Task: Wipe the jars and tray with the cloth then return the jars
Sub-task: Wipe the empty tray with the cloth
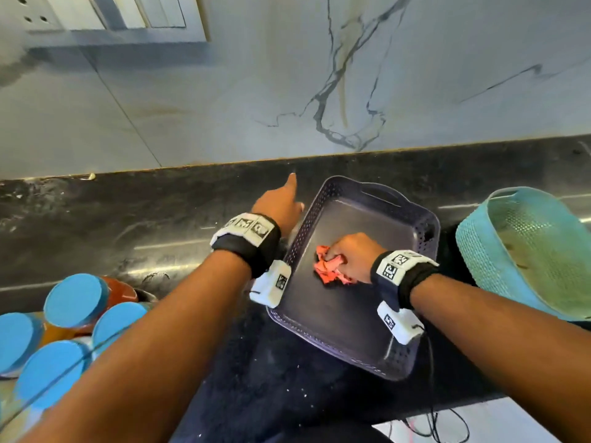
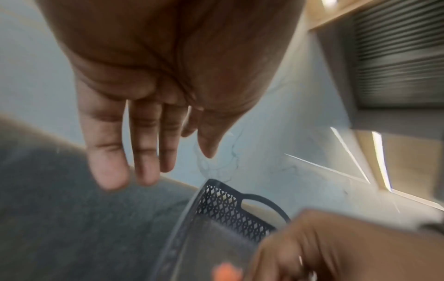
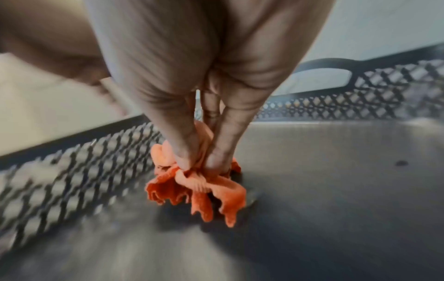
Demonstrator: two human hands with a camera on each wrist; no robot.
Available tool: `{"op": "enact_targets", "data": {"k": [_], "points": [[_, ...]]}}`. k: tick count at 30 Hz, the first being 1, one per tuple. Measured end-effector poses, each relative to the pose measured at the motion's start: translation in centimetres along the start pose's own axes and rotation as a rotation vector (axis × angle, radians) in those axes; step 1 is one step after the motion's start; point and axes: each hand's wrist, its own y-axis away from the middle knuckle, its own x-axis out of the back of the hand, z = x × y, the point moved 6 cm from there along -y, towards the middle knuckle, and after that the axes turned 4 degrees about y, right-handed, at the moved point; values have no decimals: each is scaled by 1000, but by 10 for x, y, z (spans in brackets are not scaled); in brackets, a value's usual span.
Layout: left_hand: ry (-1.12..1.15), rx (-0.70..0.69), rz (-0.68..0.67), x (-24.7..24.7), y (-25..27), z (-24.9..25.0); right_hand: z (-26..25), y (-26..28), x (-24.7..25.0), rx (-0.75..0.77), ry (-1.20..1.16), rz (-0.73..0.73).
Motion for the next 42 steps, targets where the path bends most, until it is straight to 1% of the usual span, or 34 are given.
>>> {"op": "enact_targets", "data": {"k": [2,3,4,5,6,8,9,10,11,14,15,16,17,20,22,23,25,27,30,32,34,36,37,39,40,42], "points": [[-59,-7,35,-2,28,-8,19,-1,12,-129,-146,83],[-97,19,20,-7,44,-16,31,-3,17,-209,-249,133],[-122,71,-20,-16,60,-27,44,-7,19,-285,-398,188],[-122,138,-72,-24,77,-38,54,-8,21,-353,-604,250],[-96,207,-125,-33,93,-47,64,-11,20,-403,-844,315],[65,304,-238,-49,122,-55,70,-20,15,-463,-1296,367],[164,315,-267,-55,131,-54,69,-24,17,-466,-1443,387],[207,306,-277,-60,136,-52,69,-29,18,-461,-1550,409],[201,291,-253,-62,137,-52,65,-34,22,-450,-1607,409],[57,240,-108,-61,128,-52,58,-53,23,-445,-1722,417],[10,249,-92,-62,127,-52,55,-57,21,-452,-1740,418],[-21,262,-103,-66,127,-52,53,-62,19,-449,-1758,423],[1,286,-130,-71,128,-51,52,-63,19,-447,-1768,431],[268,341,-148,-85,131,-50,59,-65,16,-487,-1830,539],[286,327,-108,-87,127,-52,69,-64,12,-543,-1882,642],[279,324,-97,-85,125,-51,70,-64,9,-555,-1906,668],[265,311,-97,-84,122,-51,66,-68,5,-562,-1940,650],[213,289,-107,-81,120,-47,59,-74,7,-557,-1916,607],[152,255,-108,-78,116,-46,57,-73,20,-577,-1729,651],[131,238,-100,-77,115,-47,55,-73,21,-573,-1642,618],[137,230,-93,-79,114,-46,37,-76,18,-466,-1553,529],[147,238,-88,-81,110,-48,4,-70,15,-372,-1409,410],[155,246,-86,-82,110,-48,-10,-66,9,-368,-1319,361],[142,262,-88,-82,108,-51,-25,-62,-6,-403,-1100,344],[115,272,-95,-82,107,-54,-29,-60,-11,-422,-1045,338],[50,293,-120,-81,107,-57,-31,-65,-18,-425,-1172,264]]}}
